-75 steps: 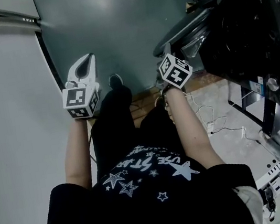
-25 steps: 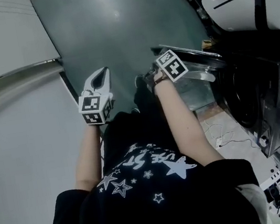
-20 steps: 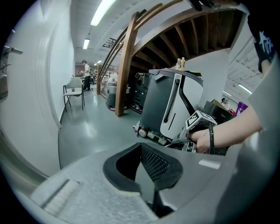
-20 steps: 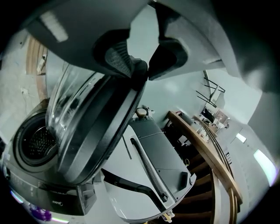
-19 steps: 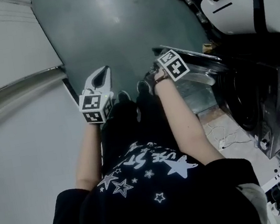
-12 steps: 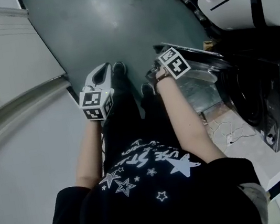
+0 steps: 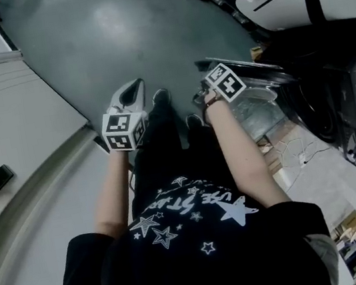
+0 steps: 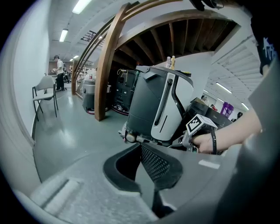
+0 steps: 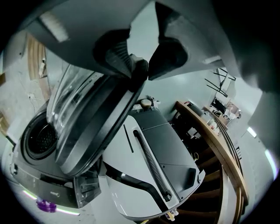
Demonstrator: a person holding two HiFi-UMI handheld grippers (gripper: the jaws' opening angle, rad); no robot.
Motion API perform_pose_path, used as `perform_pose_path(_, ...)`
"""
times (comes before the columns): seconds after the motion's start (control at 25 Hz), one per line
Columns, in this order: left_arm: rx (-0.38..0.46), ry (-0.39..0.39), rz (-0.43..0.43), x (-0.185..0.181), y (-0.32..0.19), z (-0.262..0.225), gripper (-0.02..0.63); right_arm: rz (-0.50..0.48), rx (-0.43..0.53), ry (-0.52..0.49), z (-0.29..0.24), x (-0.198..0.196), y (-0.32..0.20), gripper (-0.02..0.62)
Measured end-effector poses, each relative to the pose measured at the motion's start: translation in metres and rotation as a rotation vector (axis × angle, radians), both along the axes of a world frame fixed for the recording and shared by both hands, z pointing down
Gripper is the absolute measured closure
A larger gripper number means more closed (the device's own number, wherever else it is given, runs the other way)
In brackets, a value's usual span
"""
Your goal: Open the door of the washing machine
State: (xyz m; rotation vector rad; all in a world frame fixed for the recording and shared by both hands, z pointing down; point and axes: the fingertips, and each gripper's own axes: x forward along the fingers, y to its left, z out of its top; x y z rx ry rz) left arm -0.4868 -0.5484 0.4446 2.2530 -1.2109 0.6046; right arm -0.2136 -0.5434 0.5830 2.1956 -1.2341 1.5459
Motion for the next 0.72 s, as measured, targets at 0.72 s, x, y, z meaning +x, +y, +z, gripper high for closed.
perform_pose_path(0.72,0.038,0.000,0.218,0.003,-0.098,-0.017,0.595,0.102,0.023,0.078,-0.034,0.007,-0.018,0.471)
